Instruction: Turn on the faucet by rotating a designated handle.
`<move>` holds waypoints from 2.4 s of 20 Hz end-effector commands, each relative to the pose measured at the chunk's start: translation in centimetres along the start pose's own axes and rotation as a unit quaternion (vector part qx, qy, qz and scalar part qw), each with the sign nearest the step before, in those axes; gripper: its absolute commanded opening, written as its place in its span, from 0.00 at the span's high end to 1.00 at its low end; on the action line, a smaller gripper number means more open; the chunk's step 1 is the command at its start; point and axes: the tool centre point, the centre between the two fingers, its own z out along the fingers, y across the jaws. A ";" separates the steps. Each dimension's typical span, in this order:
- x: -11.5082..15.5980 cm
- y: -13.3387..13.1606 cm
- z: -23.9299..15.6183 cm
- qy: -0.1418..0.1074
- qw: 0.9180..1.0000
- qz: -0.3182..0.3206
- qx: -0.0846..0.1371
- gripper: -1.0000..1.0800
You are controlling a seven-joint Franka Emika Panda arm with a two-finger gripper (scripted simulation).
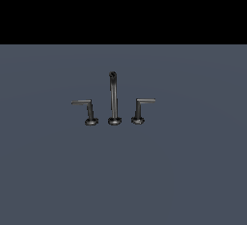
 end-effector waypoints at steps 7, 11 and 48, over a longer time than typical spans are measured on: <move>0.4 -0.2 0.6 0.000 1.000 0.011 0.000 1.00; 1.2 -0.7 1.7 -0.001 1.000 0.031 0.000 1.00; 20.6 -1.2 25.0 -0.007 0.897 0.442 0.004 1.00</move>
